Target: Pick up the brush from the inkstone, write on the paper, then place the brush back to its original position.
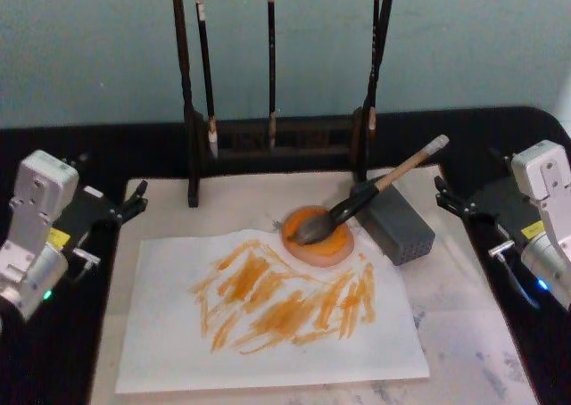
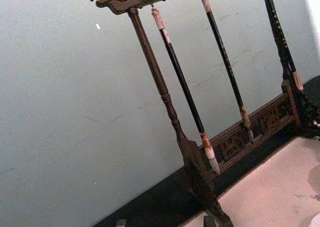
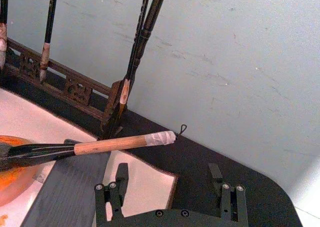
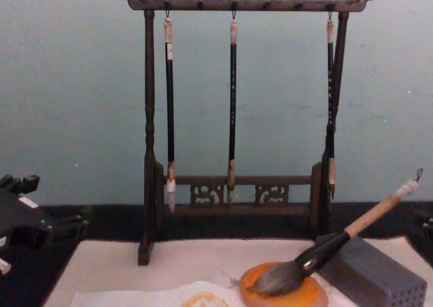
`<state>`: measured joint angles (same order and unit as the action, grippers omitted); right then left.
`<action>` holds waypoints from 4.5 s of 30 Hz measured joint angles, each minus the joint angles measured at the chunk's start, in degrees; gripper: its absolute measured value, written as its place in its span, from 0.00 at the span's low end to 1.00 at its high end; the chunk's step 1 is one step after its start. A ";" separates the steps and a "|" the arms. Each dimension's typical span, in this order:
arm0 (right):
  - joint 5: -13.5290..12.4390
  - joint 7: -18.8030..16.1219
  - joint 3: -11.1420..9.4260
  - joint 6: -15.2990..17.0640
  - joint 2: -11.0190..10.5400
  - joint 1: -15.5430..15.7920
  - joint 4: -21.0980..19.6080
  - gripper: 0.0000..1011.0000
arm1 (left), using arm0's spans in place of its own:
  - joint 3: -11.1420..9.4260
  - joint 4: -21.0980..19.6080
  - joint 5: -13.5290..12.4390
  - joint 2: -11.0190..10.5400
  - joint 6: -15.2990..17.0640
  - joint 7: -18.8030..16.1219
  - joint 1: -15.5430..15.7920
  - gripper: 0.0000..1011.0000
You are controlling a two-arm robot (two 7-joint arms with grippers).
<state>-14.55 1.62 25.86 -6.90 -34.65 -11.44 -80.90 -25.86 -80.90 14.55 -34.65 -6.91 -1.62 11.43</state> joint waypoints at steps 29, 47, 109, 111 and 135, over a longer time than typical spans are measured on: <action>0.00 0.00 0.00 0.00 0.00 0.00 0.00 0.99 | 0.00 0.00 0.00 0.00 0.00 0.00 0.00 0.99; 0.00 0.00 0.00 0.00 0.00 0.00 0.00 0.99 | 0.00 0.00 0.00 0.00 0.00 0.00 0.00 0.99; -44.17 -18.10 -16.28 21.50 15.92 -2.39 8.19 0.99 | 0.00 0.00 0.00 0.00 0.00 0.00 0.00 0.99; -45.01 -18.00 -16.32 21.91 16.27 -2.84 8.71 0.99 | 0.00 0.00 0.00 0.00 0.00 0.00 0.00 0.99; -51.68 -16.90 -14.15 23.37 19.42 -10.23 18.63 0.99 | 0.00 0.00 0.00 0.00 0.00 0.00 0.00 0.99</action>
<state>-66.22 -15.28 11.71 16.47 -15.22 -21.67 -62.27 -25.86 -80.90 14.55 -34.65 -6.91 -1.62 11.43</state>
